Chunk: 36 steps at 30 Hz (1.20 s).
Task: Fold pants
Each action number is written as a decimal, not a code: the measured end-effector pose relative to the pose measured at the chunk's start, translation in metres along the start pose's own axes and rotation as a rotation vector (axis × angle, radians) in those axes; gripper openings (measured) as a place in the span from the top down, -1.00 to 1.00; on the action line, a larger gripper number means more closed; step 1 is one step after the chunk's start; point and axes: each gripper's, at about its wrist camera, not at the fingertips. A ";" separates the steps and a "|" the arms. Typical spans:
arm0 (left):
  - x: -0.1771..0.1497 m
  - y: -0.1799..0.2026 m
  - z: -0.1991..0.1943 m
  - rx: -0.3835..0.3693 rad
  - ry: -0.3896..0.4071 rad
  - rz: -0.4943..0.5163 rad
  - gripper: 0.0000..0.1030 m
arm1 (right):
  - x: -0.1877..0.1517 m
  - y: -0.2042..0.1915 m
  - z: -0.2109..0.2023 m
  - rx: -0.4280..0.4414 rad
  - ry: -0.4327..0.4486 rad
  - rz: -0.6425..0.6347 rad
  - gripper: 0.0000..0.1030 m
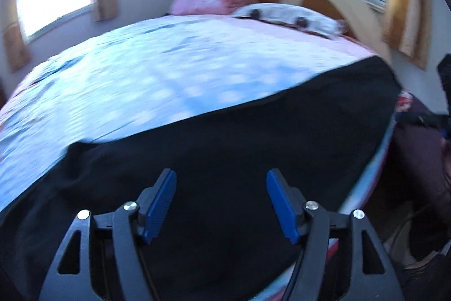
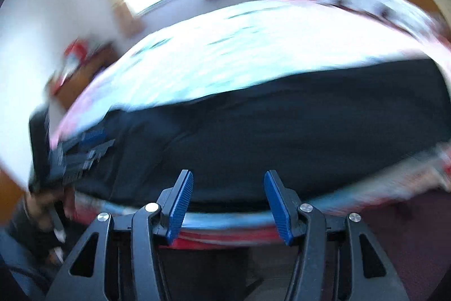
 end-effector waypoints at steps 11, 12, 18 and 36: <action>0.041 0.095 0.059 -0.176 -0.086 0.151 -0.36 | 0.000 0.163 -0.047 0.131 0.158 0.546 -0.07; 0.042 0.097 0.063 -0.174 -0.092 0.146 -0.36 | 0.001 0.169 -0.044 0.159 0.161 0.575 -0.07; 0.038 0.105 0.069 -0.175 -0.100 0.144 -0.41 | 0.008 0.180 -0.033 0.227 0.168 0.638 -0.06; 0.037 0.106 0.073 -0.191 -0.106 0.148 -0.57 | 0.013 0.182 -0.026 0.267 0.182 0.662 0.41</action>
Point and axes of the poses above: each gripper's, at about its wrist camera, not at the fingertips, and z roughly the way its jaws point, y to its right, x to its top, and after that the axes turned 7 degrees about -y, right-handed
